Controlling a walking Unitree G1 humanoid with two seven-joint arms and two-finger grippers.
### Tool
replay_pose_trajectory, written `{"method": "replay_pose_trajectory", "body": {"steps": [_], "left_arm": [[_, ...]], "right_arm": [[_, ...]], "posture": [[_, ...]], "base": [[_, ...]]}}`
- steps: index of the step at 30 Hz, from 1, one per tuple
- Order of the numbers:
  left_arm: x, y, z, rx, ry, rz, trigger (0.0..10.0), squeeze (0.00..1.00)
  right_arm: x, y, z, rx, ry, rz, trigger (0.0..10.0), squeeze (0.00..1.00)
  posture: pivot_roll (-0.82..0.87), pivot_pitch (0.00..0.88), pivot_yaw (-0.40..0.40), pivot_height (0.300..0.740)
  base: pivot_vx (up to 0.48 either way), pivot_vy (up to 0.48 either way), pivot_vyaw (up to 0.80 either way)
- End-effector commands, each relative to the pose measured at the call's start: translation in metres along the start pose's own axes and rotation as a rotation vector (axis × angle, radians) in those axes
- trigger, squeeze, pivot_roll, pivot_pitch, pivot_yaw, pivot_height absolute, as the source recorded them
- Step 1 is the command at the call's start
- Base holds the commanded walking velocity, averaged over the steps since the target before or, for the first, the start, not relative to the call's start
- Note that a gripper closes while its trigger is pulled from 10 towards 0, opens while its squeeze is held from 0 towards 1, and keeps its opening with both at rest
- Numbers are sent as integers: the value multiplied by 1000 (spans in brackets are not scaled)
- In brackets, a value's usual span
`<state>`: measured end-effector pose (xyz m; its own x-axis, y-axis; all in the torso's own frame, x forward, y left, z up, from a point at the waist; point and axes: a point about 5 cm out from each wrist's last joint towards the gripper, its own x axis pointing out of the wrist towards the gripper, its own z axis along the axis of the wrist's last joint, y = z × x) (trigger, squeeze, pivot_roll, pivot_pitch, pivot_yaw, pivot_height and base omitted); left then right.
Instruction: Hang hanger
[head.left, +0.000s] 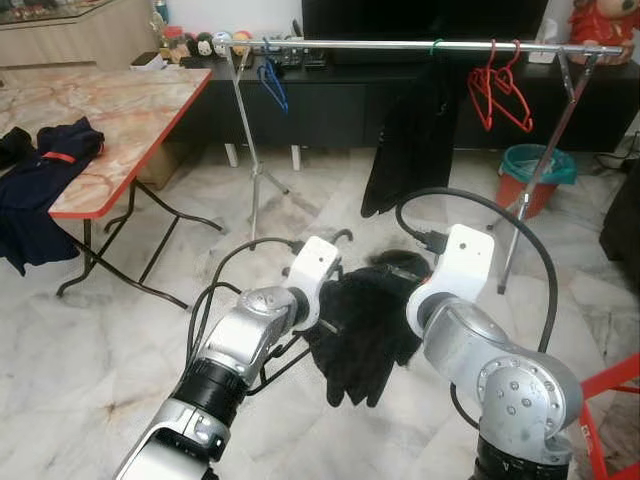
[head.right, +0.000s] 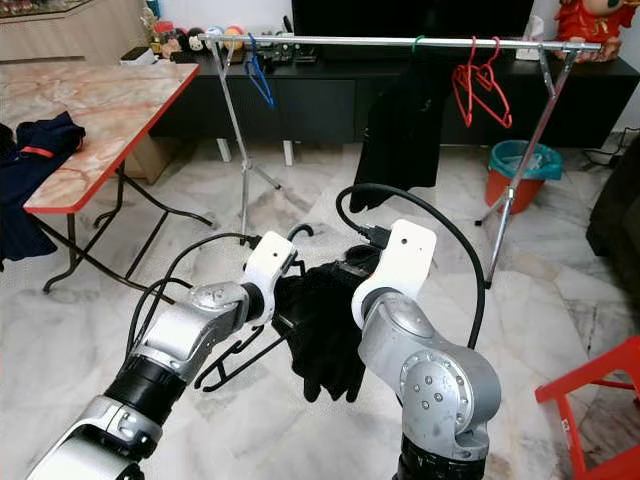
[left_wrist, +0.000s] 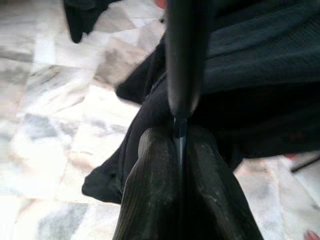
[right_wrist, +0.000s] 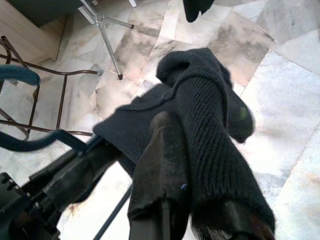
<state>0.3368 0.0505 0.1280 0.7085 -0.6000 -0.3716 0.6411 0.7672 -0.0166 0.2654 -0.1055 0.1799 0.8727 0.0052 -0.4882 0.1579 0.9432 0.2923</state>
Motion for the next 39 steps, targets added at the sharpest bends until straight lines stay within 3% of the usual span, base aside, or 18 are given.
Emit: {"method": "replay_pose_trajectory", "body": {"steps": [1, 5, 9, 25, 27, 39], "left_arm": [[-2, 11, 11, 19, -43, 83, 10000, 0], [-1, 10, 19, -12, -106, 93, 10000, 0], [-2, 2, 32, -71, -204, 7, 10000, 0], [-7, -16, 47, -106, -327, -159, 10000, 0], [-7, -16, 47, -110, -332, -159, 10000, 0], [-8, -13, 49, -127, -353, -148, 10000, 0]], "right_arm": [[-10, 22, -8, 112, 31, 79, 10000, 0], [-10, 22, -8, 116, 33, 80, 10000, 0], [-10, 24, -10, 117, 42, 90, 10000, 0], [-12, 28, -11, 132, 43, 117, 10000, 0], [-12, 29, -11, 129, 42, 126, 10000, 1000], [-13, 31, -12, 123, 48, 145, 10000, 1000]], "posture": [[-55, 0, 70, 740], [-55, 0, 70, 740], [-55, 0, 69, 740], [-56, 0, 71, 740], [-58, 0, 71, 740], [-56, 0, 71, 740]], "base": [[0, 0, 0], [0, 0, 0], [0, 0, 0], [0, 0, 0], [0, 0, 0], [0, 0, 0]]}}
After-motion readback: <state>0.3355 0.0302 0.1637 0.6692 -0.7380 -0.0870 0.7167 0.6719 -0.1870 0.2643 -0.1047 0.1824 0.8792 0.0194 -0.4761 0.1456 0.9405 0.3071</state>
